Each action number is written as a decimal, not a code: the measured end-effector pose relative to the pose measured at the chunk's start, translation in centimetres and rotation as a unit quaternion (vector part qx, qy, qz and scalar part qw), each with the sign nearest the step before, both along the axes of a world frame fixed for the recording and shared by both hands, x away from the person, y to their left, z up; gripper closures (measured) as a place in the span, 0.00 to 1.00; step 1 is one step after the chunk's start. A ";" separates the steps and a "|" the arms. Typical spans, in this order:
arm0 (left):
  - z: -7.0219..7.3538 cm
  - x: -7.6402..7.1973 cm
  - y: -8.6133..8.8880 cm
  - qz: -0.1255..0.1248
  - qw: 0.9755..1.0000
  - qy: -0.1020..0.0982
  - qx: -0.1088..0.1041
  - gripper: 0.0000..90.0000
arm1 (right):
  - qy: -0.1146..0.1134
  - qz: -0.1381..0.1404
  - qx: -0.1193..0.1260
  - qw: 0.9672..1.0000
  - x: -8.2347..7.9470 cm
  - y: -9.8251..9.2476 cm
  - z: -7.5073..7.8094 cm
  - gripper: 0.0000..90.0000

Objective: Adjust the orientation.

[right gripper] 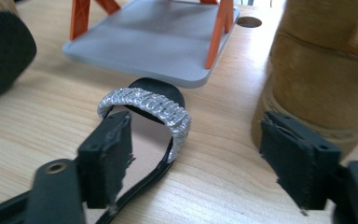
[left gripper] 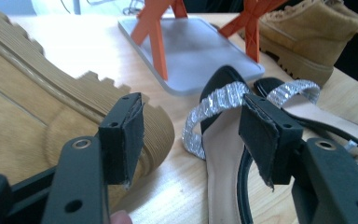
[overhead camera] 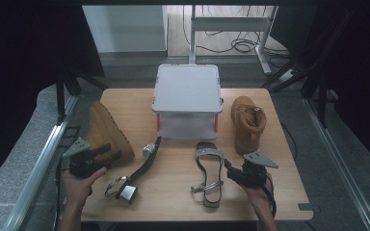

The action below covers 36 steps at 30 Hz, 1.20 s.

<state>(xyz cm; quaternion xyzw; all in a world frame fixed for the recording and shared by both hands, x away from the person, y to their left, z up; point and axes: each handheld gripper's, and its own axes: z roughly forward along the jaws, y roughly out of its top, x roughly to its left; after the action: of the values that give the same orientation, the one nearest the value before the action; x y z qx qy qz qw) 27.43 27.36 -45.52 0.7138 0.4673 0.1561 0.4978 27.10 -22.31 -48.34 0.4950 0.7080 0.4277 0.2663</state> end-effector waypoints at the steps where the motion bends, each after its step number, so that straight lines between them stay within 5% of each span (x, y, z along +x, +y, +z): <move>1: -0.1 0.1 -0.1 -0.002 1.000 0.003 0.000 0.45 | -0.001 -0.003 0.009 1.000 -0.2 -0.7 -0.1 0.32; 11: 0.4 0.1 -0.9 -0.026 0.999 0.016 -0.013 0.61 | -0.014 -0.022 0.033 0.999 -0.5 -1.9 -0.2 0.35; 14: 0.3 0.2 -1.2 -0.020 1.000 0.019 -0.010 0.81 | -0.009 -0.029 0.028 0.999 -0.3 -1.7 -0.7 0.35; 18: 0.1 0.3 -1.4 -0.016 1.000 0.023 -0.004 0.95 | -0.013 -0.018 0.024 0.999 -0.4 -1.4 -0.8 0.35; 36: -0.1 0.3 -3.2 -0.052 0.998 0.037 0.014 0.99 | -0.016 -0.008 0.012 1.000 -0.6 -0.9 -1.1 0.34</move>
<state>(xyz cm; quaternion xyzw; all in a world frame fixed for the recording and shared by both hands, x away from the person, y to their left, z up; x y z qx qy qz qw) 27.76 24.20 -45.58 0.7493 0.4453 0.1103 0.4776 26.53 -23.24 -49.48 0.4971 0.6941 0.4419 0.2754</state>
